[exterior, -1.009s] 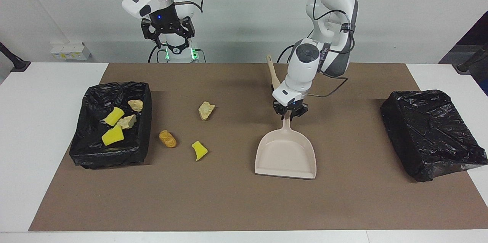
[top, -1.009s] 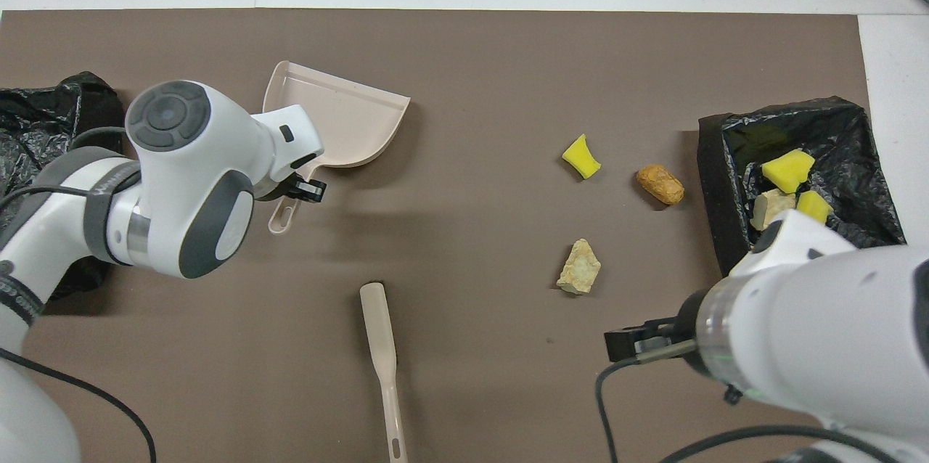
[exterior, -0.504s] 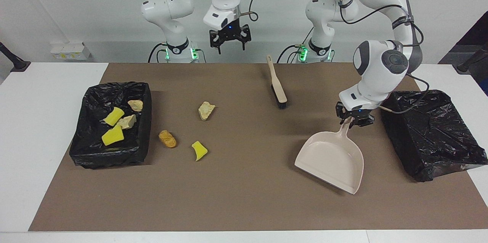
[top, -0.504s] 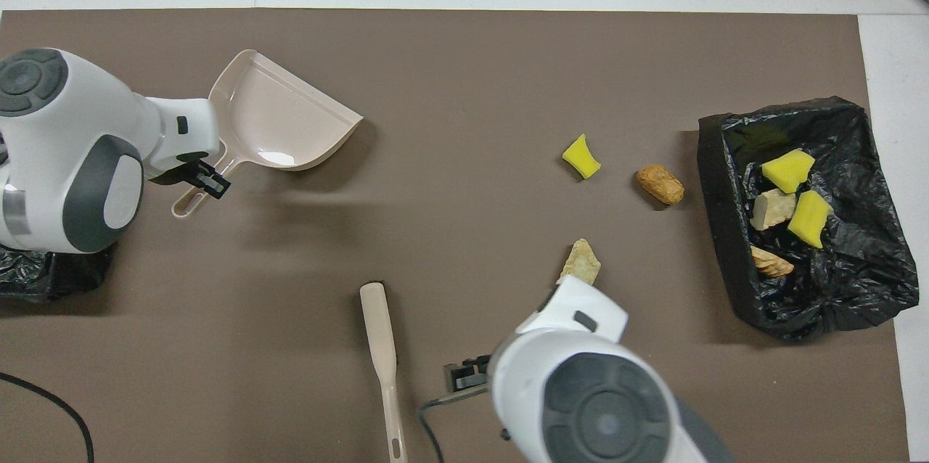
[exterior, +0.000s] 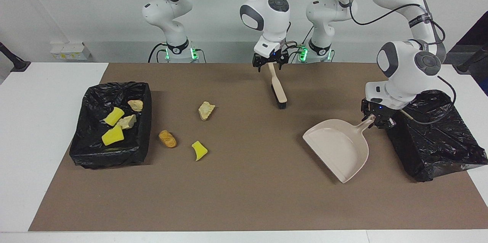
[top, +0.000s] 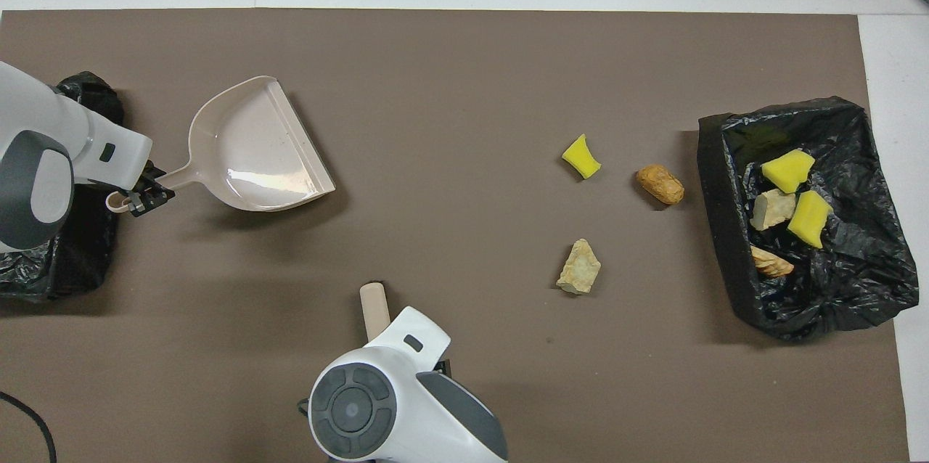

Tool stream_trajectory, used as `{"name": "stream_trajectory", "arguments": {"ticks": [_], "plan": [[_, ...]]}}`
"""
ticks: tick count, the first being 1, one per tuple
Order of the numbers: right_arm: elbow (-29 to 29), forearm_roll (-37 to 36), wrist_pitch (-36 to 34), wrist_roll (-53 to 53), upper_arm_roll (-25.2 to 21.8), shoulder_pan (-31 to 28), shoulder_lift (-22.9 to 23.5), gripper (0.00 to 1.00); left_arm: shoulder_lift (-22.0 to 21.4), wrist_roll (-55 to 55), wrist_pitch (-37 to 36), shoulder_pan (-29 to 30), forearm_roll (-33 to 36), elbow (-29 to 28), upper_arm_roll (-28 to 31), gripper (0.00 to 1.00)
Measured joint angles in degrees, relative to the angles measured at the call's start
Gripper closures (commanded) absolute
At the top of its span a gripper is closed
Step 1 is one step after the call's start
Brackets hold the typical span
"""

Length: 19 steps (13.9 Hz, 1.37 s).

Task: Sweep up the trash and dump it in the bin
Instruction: 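Pull the dustpan toward the left bag while the right gripper reaches the brush, then grasp the beige brush with the right gripper and lift it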

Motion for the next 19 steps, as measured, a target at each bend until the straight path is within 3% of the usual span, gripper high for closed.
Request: {"name": "stream_trajectory", "arguments": {"ticks": [3,9,10,12,14,15,19], "plan": [[-0.83,-0.12,1.13,0.64,-0.03,2.36,1.52,0.07,-1.32,6.61,0.02,0.6,0.04,-3.36,-0.05,1.0],[-5.1,0.1,2.21,0.64,0.06,4.32,-0.38,0.2,-3.16,8.14,0.59,0.38,0.1,-7.8,-0.9,1.0],[-6.16,0.17,3.34,0.68,0.07,5.15,-0.41,0.26,-3.39,8.57,0.67,0.38,0.11,-8.08,-0.97,1.0],[-7.97,0.18,5.06,1.45,0.09,6.54,-0.4,0.49,-3.74,10.65,0.74,0.37,0.12,-8.47,-1.02,1.0],[-8.24,0.18,5.38,2.1,0.07,6.8,-0.42,0.94,-3.79,11.73,0.76,0.37,0.12,-8.62,-1.03,1.0],[-8.24,0.18,5.42,2.26,0.0,6.8,-0.47,1.0,-3.79,11.95,0.77,0.35,0.12,-8.64,-1.06,1.0],[-8.12,0.21,5.47,4.68,-0.35,6.59,-0.94,1.0,-3.82,12.22,0.85,0.2,0.14,-8.67,-1.28,1.0]]}}
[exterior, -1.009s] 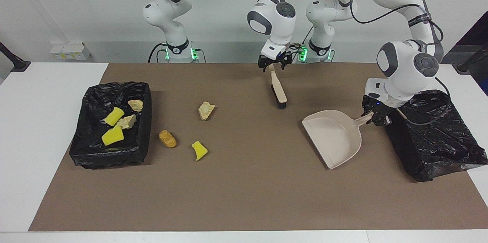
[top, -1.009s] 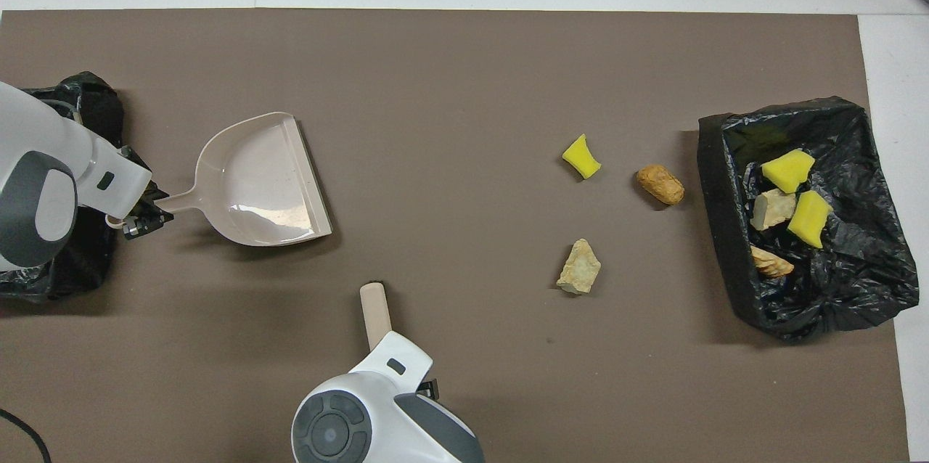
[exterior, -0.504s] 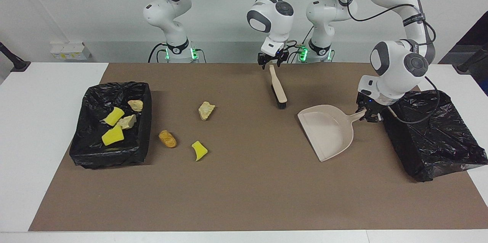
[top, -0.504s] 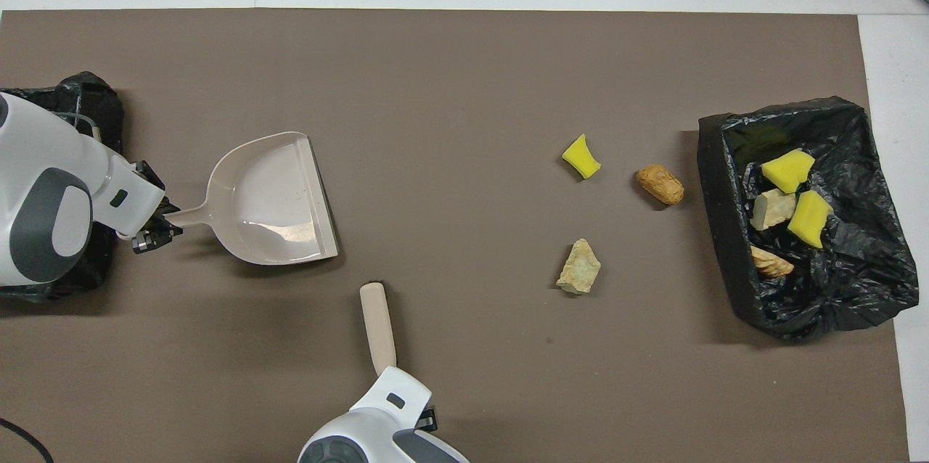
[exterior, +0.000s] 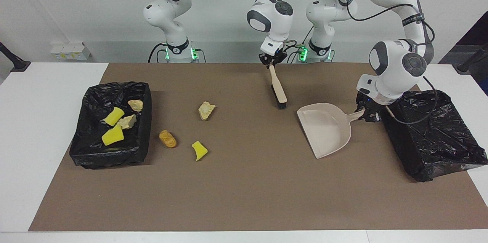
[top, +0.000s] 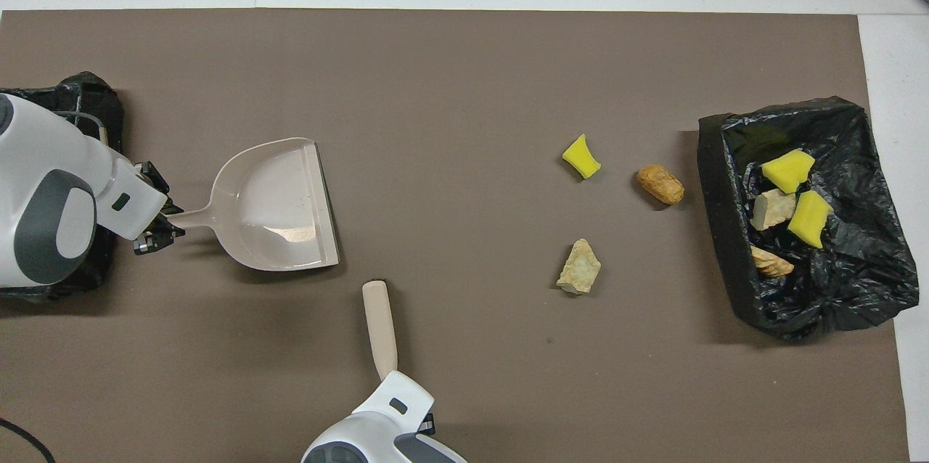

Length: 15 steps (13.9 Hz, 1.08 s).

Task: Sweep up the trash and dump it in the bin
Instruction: 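Grasp the beige brush with the right gripper and lift it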

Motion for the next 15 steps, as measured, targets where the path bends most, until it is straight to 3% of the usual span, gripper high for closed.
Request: {"name": "stream_trajectory", "arguments": {"ticks": [4,8,15], "plan": [[0.08,-0.07,-3.23,2.01,-0.68,-4.19,-3.79,1.0,-0.04,0.02,1.02,-0.27,0.02,0.33,-0.01,1.0],[0.41,-3.06,-6.08,1.51,-1.03,-15.81,-9.06,1.0,-0.07,-3.41,1.8,-4.63,0.02,0.66,-0.13,1.0],[3.22,-16.81,-11.32,-14.58,-1.31,-34.6,-5.88,1.0,-0.14,-21.45,2.27,-18.21,0.03,0.63,-0.3,1.0]]}}
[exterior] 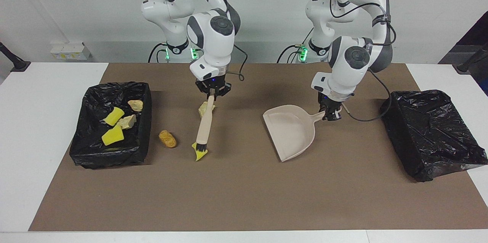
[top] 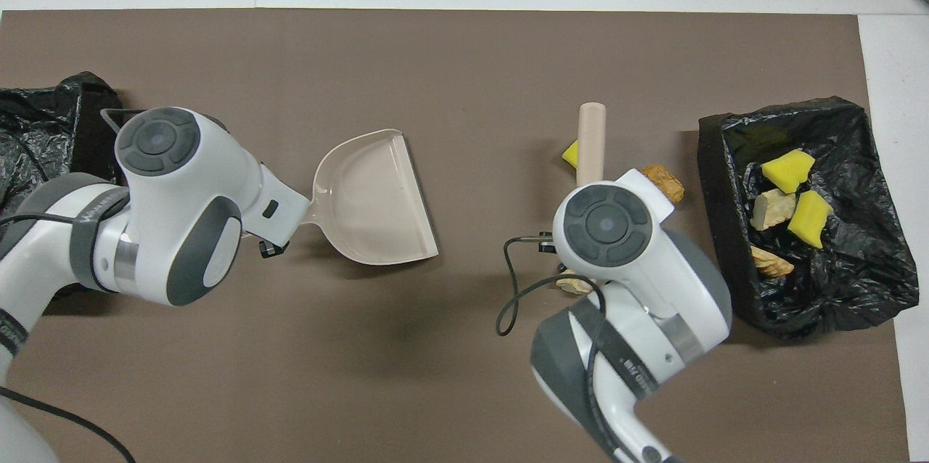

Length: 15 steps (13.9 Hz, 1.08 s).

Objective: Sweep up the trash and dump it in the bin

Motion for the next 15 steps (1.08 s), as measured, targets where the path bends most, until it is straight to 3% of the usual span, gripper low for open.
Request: {"name": "stream_trajectory", "arguments": {"ticks": [7,15], "plan": [[0.89,-5.36,-8.26,-21.92,0.02,-9.76,1.56,1.0,-0.17,-5.42,-0.04,-2.44,0.01,-1.21,0.15,1.0],[-2.64,-10.47,-10.21,-23.14,0.08,-11.98,0.16,1.0,-1.25,-5.8,0.0,-2.44,0.01,-2.57,0.17,1.0]]}}
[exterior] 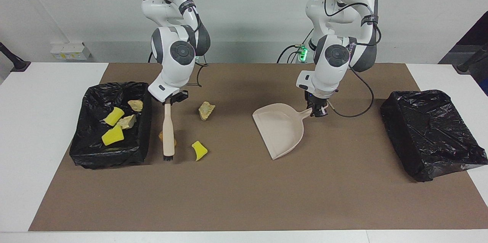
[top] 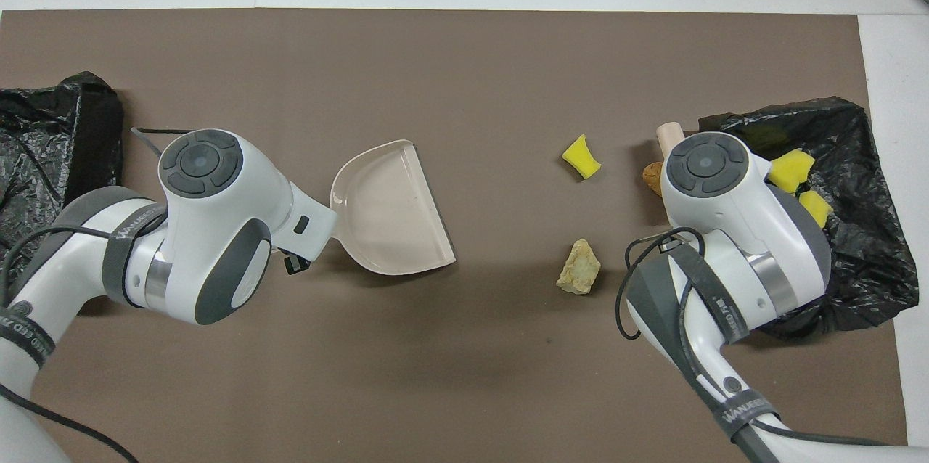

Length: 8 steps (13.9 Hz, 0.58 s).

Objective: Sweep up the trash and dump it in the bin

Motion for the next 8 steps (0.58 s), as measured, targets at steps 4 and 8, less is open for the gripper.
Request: {"name": "stream_trajectory", "arguments": {"ticks": [4,8], "plan": [[-1.67,-1.02,2.36,0.0,0.07,-0.75,-0.82,1.0,-0.53,-1.23,0.48,-0.09,0.0,-0.94,-0.06,1.0],[-2.54,3.75,5.4,0.0,0.72,-0.75,0.26,1.0,-1.0,-1.6,0.78,-0.79,0.0,-1.57,-0.08,1.0]]}}
